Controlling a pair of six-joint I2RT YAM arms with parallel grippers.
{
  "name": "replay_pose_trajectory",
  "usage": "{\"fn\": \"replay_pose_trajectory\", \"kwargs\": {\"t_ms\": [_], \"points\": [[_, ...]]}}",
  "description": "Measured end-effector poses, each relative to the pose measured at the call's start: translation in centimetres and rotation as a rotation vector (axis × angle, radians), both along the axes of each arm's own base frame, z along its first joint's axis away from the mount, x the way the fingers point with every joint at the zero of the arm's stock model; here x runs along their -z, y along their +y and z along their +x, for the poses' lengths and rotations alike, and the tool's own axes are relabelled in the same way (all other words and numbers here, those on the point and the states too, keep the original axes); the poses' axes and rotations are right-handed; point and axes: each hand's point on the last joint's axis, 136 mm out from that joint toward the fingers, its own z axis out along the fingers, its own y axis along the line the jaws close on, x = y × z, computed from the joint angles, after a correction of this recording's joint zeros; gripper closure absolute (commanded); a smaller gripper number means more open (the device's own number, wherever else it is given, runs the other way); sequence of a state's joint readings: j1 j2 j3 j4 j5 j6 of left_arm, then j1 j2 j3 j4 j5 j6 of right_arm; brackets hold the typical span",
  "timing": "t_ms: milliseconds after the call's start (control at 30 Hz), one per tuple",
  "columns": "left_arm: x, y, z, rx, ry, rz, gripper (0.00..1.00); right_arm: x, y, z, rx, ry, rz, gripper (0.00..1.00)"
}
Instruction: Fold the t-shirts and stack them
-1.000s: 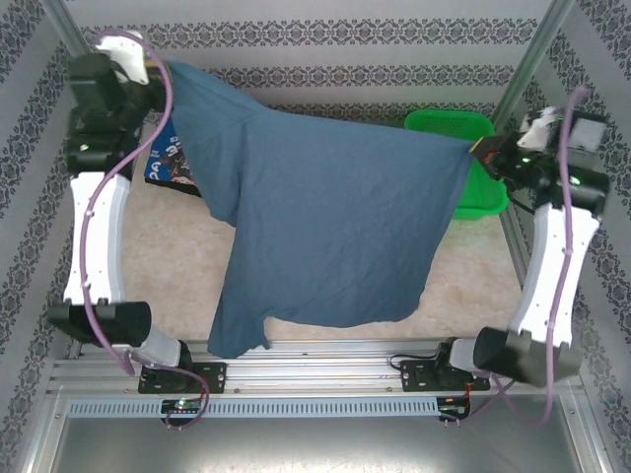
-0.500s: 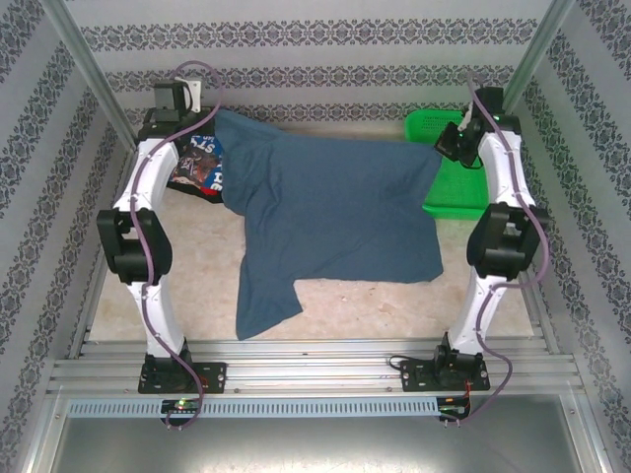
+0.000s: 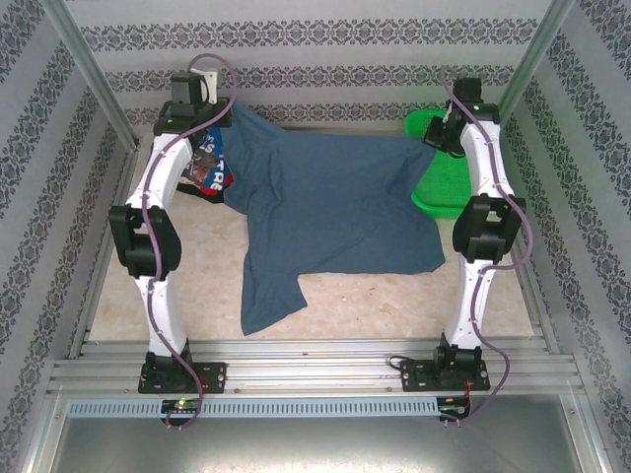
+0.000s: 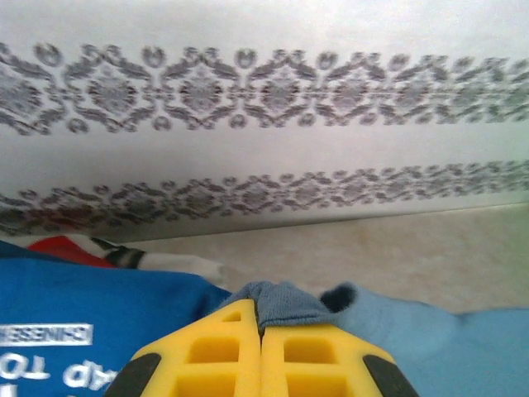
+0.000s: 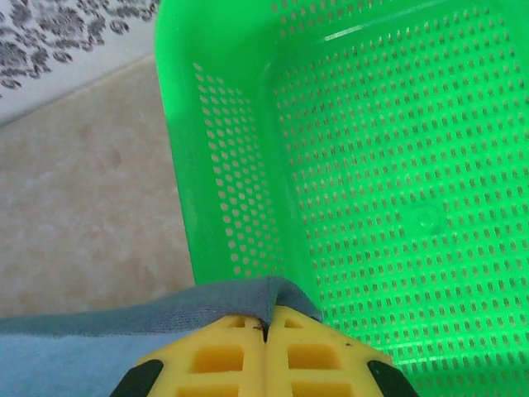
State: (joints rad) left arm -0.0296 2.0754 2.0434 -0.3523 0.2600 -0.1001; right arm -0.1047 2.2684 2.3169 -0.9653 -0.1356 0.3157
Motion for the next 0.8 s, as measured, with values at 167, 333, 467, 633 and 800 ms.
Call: {"fn": "replay_pose_trajectory", "kwargs": {"t_ms": [167, 333, 467, 633, 800], "points": [[-1.9, -1.5, -8.4, -0.009, 0.02, -0.045, 1.0, -1.4, 1.2, -5.0, -0.02, 0.033, 0.039, 1.0], [-17.7, 0.8, -15.6, -0.08, -0.307, -0.042, 1.0, -13.7, 3.0, -10.5, -0.064, -0.221, 0.09, 1.0], [-29.3, 1.7, -23.3, -0.097, -0.587, -0.037, 1.0, -24.5, 3.6, -16.8, -0.081, -0.493, 0.124, 1.0], [-34.2, 2.6, -30.3, -0.125, -0.728, 0.002, 1.0, -31.3, 4.5, -24.1, -0.099, -0.679, 0.167, 1.0], [-34.6, 3.3, -32.4, -0.153, -0.723, 0.061, 1.0, -31.5, 6.0, -26.7, -0.14, -0.666, 0.221, 1.0]]}}
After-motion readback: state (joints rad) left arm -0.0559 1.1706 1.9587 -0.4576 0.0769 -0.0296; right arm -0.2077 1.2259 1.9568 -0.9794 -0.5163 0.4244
